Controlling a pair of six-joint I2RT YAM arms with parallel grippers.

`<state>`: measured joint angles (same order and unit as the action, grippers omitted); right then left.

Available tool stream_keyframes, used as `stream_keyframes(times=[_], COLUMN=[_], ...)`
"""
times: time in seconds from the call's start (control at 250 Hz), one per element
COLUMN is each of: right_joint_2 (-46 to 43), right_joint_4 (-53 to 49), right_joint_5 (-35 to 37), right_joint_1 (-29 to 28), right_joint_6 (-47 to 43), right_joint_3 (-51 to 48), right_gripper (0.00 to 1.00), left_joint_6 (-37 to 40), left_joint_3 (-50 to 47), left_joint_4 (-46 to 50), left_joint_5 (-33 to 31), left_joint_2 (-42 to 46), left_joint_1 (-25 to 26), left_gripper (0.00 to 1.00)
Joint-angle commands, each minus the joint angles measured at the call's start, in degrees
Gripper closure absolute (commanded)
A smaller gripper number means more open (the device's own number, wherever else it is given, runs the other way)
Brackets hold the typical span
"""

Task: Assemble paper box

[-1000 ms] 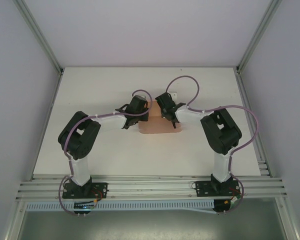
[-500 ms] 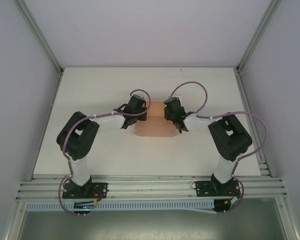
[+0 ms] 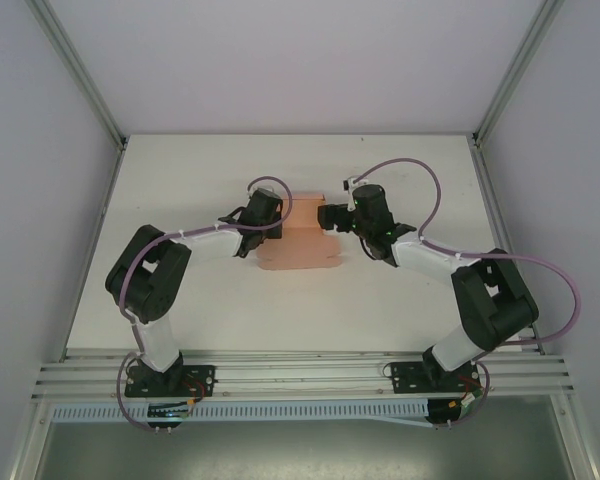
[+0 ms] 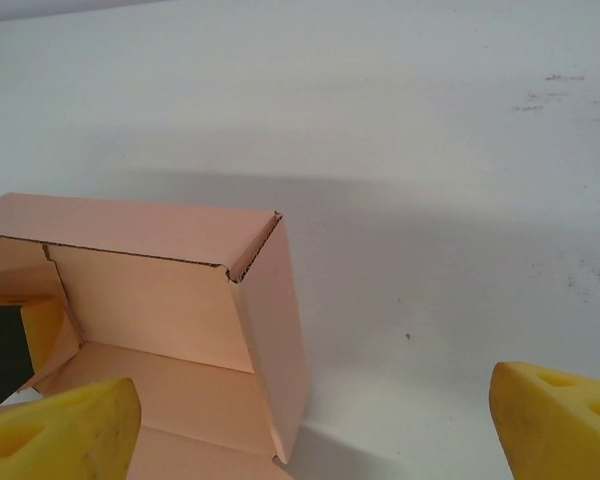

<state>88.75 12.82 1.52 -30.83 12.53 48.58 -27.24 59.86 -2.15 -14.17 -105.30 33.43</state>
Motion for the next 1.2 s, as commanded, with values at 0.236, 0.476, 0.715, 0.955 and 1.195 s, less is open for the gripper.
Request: stream_keyframes(times=[0.236, 0.476, 0.715, 0.955, 1.195], right_joint_2=[5.00, 12.48, 14.92, 15.13, 14.98], right_joint_4=[-5.17, -14.96, -20.53, -22.50, -24.94], right_joint_5=[4.45, 16.36, 26.64, 29.22, 28.54], right_joint_1=[-1.59, -5.24, -8.93, -9.59, -9.51], right_joint_6=[3.64, 4.75, 6.33, 7.54, 8.38], right_joint_3=[4.79, 13.10, 17.58, 18.46, 19.58], right_gripper=[0.16, 0.43, 0.84, 0.92, 0.93], left_joint_6=[0.91, 0.20, -0.55, -0.35, 0.66], left_joint_3=[-1.13, 0.21, 1.94, 2.28, 0.98], left_joint_4=[-3.76, -1.99, 0.10, 0.23, -1.16], left_joint_5=[5.40, 5.97, 5.29, 6.44, 10.37], left_joint_2=[0.39, -0.50, -0.93, 0.73, 4.68], left_joint_1=[0.09, 0.09, 0.14, 0.12, 0.13], left_gripper=[1.00, 1.00, 0.88, 0.68, 0.41])
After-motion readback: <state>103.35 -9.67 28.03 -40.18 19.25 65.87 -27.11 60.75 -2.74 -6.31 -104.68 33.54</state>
